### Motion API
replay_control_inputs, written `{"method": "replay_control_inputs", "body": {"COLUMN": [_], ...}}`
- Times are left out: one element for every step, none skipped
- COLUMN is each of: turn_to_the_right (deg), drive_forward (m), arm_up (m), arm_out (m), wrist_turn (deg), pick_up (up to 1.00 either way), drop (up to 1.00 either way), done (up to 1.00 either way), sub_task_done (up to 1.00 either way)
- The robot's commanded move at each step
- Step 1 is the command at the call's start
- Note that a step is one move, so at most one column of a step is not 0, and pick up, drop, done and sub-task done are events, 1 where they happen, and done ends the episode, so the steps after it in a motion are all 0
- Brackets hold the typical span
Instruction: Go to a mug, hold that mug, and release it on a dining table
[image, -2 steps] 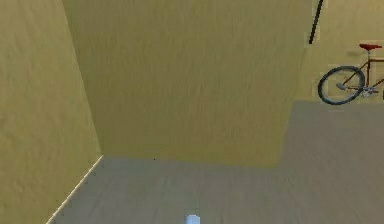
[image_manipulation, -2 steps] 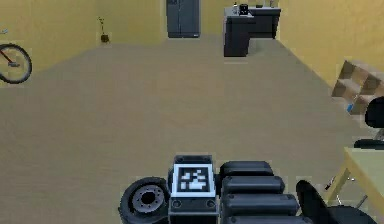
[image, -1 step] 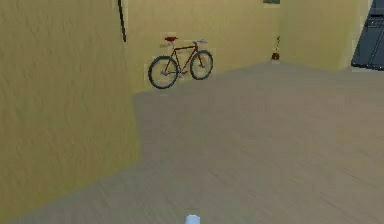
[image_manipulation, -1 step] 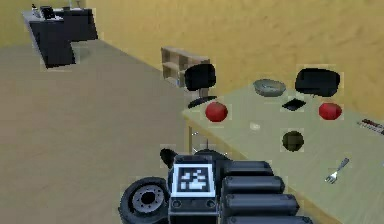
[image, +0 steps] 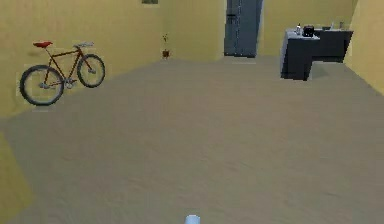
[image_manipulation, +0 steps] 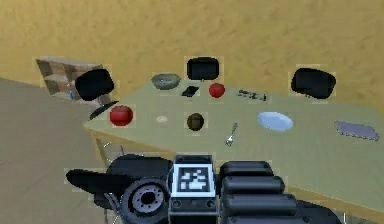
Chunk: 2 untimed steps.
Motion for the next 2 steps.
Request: {"method": "replay_control_inputs", "body": {"turn_to_the_right": [0.0,39.0], "drive_forward": [0.1,0.0], "arm_up": [0.0,0.0], "arm_out": [0.0,0.0], "wrist_turn": [0.0,0.0], "pick_up": [0.0,0.0], "drop": [0.0,0.0], "done": [0.0,0.0], "sub_task_done": [0.0,0.0]}}
